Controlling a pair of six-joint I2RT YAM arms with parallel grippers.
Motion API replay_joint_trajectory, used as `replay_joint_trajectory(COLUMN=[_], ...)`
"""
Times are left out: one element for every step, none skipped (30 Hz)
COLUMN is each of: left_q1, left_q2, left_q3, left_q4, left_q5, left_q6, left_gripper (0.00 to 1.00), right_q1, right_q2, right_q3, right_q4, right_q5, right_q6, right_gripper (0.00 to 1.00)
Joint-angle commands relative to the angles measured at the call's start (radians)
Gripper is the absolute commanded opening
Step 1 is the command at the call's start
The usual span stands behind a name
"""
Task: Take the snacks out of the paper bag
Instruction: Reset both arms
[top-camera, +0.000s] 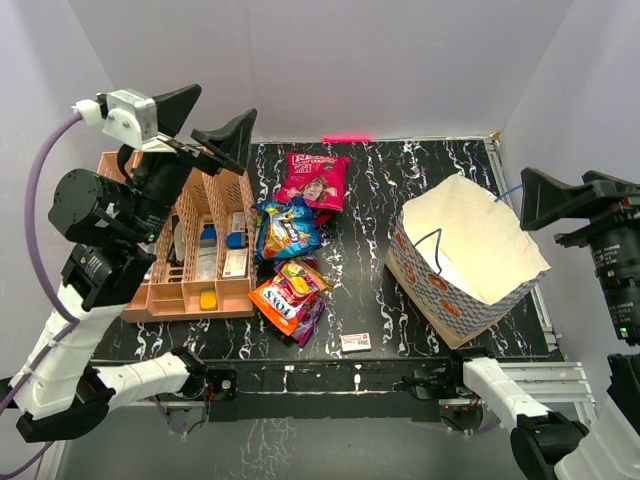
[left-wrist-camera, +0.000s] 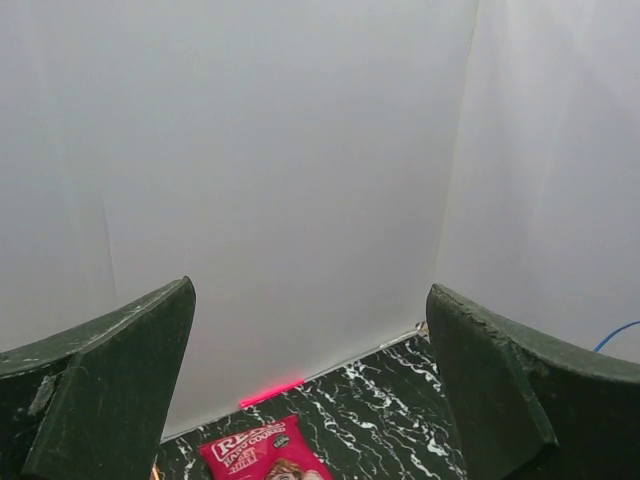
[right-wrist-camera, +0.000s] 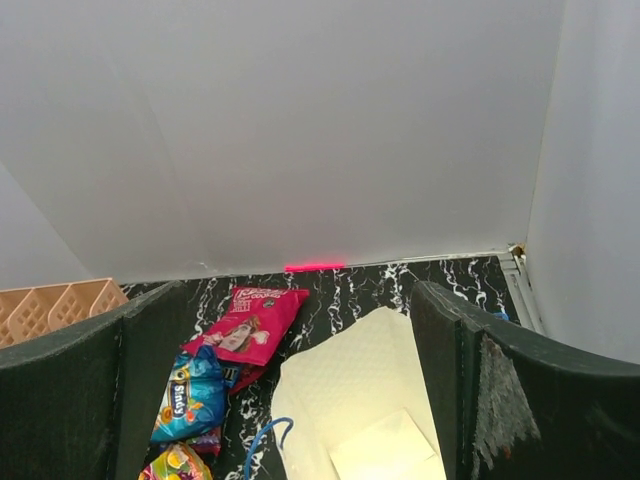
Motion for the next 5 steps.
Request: replay_joint_trajectory(left_q1=[0.000,0.000,0.000,0.000,0.000], left_q2=[0.021,0.025,0.024,0.021,0.013], left_q3=[0.040,0.042,0.040,0.031,0.017], left_q4=[0.040,0.036,0.039,0.043,0.055], left_q5=[0.000,0.001,-0.003,-0.006,-0.012], left_q6=[0.066,0.085,0.095,0.096,0.098], left_gripper=[0.98,0.99,0.98,0.98,0.99], right_q1=[0.000,0.001,0.000,0.000,0.000], right_q2=[0.024,0.015,0.006,0.004,0.010], right_q3=[0.029,0.009,-0.005,-0.010,0.001], right_q4=[0.043,0.055,0.076,0.082,0.075], right_q5=[0.040,0.018,0.021,0.029,0.037], right_q6=[0.002,-0.017,-0.020,-0.014,-0.010], right_gripper=[0.98,0.98,0.98,0.98,0.98])
